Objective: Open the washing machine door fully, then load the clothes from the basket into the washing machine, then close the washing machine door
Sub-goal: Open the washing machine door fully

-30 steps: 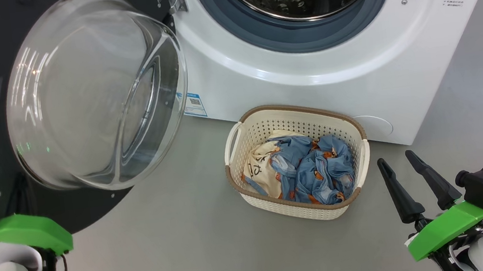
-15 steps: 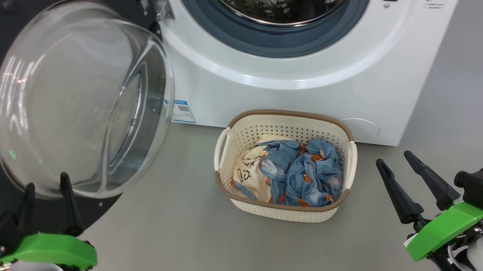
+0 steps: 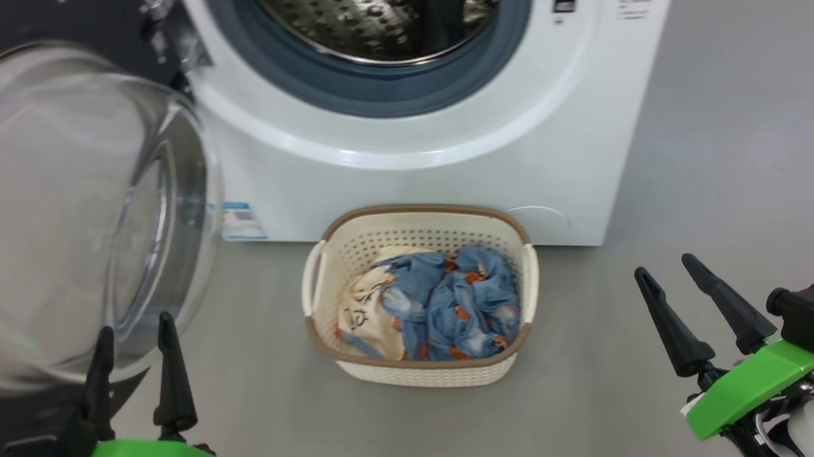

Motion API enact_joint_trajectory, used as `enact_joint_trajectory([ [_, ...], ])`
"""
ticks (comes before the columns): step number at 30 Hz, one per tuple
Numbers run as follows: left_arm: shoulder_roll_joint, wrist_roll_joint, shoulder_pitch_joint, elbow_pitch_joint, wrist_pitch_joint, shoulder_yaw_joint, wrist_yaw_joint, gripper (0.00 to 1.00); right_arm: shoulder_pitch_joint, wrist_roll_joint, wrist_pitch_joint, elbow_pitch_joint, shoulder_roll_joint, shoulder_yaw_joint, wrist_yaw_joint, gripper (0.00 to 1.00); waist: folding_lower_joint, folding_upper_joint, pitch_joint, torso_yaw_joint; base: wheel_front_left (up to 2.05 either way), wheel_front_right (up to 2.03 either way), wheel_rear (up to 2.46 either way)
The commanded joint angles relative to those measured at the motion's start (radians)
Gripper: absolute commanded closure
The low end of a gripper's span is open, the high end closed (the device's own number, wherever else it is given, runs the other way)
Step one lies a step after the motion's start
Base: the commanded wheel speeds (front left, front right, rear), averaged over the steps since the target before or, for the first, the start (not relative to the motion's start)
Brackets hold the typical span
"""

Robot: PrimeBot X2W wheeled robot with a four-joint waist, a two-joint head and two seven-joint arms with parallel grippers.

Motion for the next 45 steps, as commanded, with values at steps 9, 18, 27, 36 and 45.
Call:
enact_joint_trajectory([
  [9, 0.001, 0.014, 0.039, -0.072, -0.013, 0.025, 0.014, 0.0, -0.03, 0.001, -0.012, -0.029, -0.025, 0.028, 0.006, 0.0, 0.0, -0.0001, -0.03, -0.142, 0.0, 0.0, 0.0],
  [18, -0.03, 0.031, 0.081, -0.095, -0.013, 0.043, 0.009, 0.0, -0.029, -0.001, -0.012, -0.032, -0.031, 0.04, 0.006, 0.0, 0.0, -0.0001, -0.053, -0.223, 0.0, 0.0, 0.0],
  [27, -0.067, 0.068, 0.122, -0.128, -0.013, 0.079, 0.002, 0.0, -0.034, -0.004, -0.012, -0.038, -0.052, 0.057, 0.006, 0.0, 0.0, -0.0001, -0.065, -0.299, 0.0, 0.0, 0.0],
  [36, -0.094, 0.084, 0.15, -0.128, -0.013, 0.105, -0.032, 0.0, -0.033, -0.007, -0.012, -0.045, -0.058, 0.056, 0.006, 0.0, 0.0, -0.0001, -0.074, -0.331, 0.0, 0.0, 0.0],
  [45, -0.112, 0.108, 0.154, -0.117, -0.014, 0.12, -0.055, 0.0, -0.033, -0.014, -0.012, -0.055, -0.069, 0.041, 0.006, 0.0, 0.0, -0.0001, -0.071, -0.339, 0.0, 0.0, 0.0],
])
